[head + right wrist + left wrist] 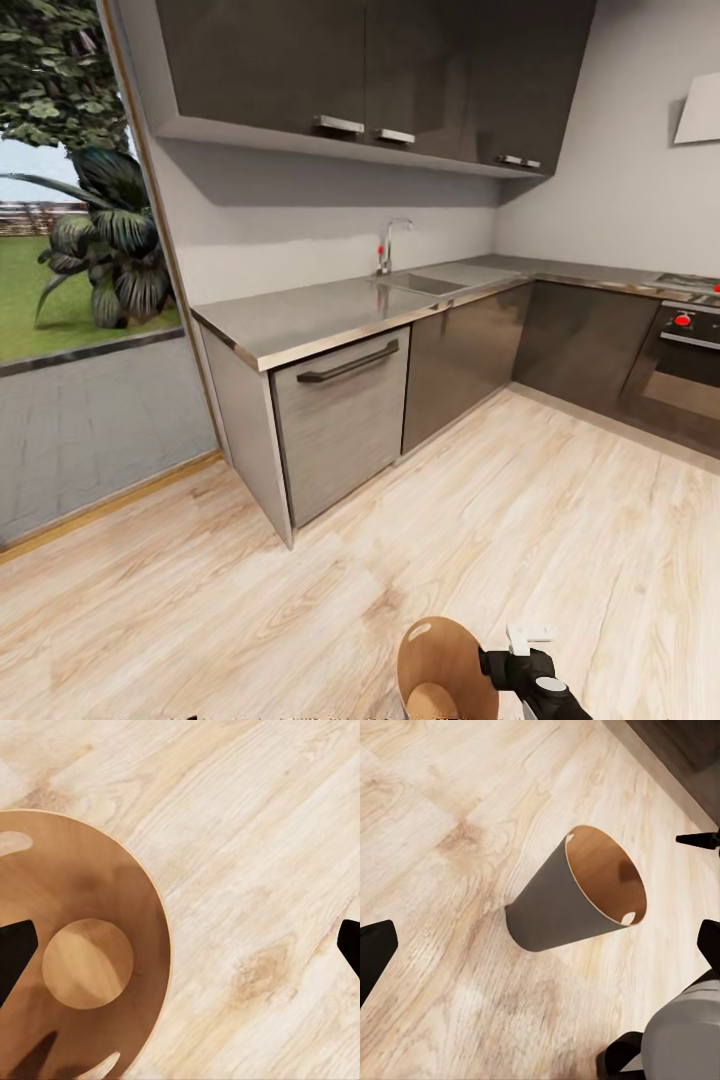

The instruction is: Put the three can of soda from the living room inside the tash can in the kitchen.

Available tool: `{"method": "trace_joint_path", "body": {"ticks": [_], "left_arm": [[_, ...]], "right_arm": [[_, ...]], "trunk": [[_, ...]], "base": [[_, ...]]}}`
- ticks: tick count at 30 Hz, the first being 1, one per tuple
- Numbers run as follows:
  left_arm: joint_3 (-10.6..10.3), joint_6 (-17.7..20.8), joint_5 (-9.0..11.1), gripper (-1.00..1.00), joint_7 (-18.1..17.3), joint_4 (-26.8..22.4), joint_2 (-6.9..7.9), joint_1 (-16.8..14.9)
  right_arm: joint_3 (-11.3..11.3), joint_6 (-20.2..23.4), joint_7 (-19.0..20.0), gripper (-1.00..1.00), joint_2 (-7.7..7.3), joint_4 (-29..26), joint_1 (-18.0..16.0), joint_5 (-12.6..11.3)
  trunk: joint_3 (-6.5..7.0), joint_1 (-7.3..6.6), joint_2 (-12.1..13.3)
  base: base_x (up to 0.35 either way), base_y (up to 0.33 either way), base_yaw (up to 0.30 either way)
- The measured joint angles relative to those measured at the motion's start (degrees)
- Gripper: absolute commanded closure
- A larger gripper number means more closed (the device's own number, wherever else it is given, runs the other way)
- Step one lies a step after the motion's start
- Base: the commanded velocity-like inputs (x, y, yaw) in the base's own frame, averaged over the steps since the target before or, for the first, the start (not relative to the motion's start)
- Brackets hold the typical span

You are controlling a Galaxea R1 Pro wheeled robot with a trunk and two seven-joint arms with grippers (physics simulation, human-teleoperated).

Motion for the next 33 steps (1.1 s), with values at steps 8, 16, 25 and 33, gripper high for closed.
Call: {"method": "trace_joint_path", "body": {"ticks": [8, 16, 25, 33], "left_arm": [[0.00, 0.00, 0.02, -1.00, 0.00, -0.01, 0.00, 0.01], [0.00, -0.01, 0.01, -1.00, 0.00, -0.06, 0.00, 0.03], [0.00, 0.00, -0.05, -1.00, 0.00, -0.07, 0.00, 0.01], [0.00, 0.00, -0.03, -1.00, 0.00, -0.07, 0.00, 0.02]], "right_arm": [[0.02, 0.06, 0.00, -1.00, 0.00, 0.00, 0.01, 0.00], [-0.02, 0.03, 0.00, -1.00, 0.00, 0.00, 0.00, 0.00], [0.00, 0.05, 0.00, -1.00, 0.00, 0.00, 0.01, 0.00], [0.00, 0.04, 0.00, -1.00, 0.00, 0.00, 0.00, 0.00]], "trunk": [[-0.71, 0.00, 0.00], [-2.33, 1.09, -1.99], [-4.78, 3.07, -5.60], [-6.95, 4.82, -8.81]], "base": [[0.000, 0.000, 0.000], [0.000, 0.000, 0.000], [0.000, 0.000, 0.000], [0.000, 0.000, 0.000]]}}
